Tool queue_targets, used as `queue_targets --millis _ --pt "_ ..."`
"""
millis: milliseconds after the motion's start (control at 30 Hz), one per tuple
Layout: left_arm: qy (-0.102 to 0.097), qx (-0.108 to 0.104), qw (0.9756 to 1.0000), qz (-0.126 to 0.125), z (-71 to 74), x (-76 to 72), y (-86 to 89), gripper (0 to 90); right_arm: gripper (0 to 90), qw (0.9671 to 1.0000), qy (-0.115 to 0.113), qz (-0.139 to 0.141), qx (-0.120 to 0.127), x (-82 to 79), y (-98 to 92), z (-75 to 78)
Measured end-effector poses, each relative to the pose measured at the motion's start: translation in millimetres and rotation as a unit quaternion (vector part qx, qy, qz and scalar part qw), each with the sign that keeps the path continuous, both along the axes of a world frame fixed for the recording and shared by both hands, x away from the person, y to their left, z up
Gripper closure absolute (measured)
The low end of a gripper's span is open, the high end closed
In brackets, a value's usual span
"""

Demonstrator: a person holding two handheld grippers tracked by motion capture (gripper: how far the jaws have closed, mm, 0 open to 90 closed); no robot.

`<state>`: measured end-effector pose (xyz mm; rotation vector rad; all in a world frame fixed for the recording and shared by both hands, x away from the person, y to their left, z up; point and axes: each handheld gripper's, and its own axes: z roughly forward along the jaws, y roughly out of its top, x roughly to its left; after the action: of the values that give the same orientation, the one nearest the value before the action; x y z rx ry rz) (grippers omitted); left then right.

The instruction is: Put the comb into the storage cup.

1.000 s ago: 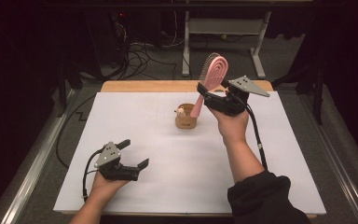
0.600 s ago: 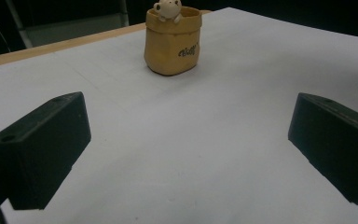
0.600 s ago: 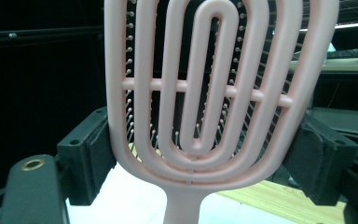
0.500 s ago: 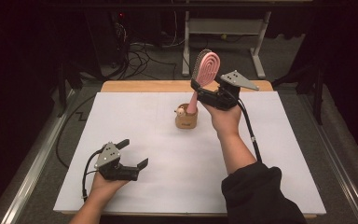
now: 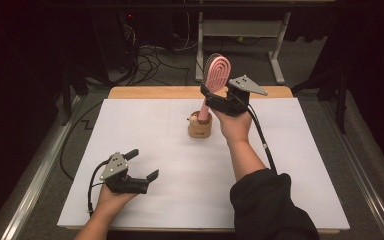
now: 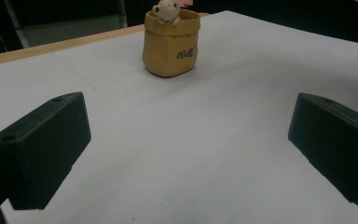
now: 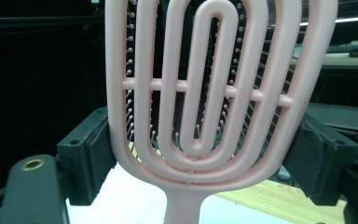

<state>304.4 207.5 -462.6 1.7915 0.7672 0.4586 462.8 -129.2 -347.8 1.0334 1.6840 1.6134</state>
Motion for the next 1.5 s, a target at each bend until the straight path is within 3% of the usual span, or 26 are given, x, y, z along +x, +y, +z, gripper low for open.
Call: queue_targets --millis 567,1067,1500 --pt "0.006 0.002 1.0000 -0.001 -1.7 0.1 0.1 0.0 19.8 0.9995 0.021 -0.017 -0.013 20.3 9.6 -29.1" --pt "0.009 0.001 1.0000 -0.004 -2.3 -3.0 1.9 0.0 19.7 0.9989 0.041 -0.013 -0.018 20.8 26.9 -48.9" --pt "0.010 0.005 0.9999 -0.007 -2.6 -3.4 0.9 0.0 19.6 0.9984 0.054 -0.009 -0.011 17.5 26.4 -61.3"
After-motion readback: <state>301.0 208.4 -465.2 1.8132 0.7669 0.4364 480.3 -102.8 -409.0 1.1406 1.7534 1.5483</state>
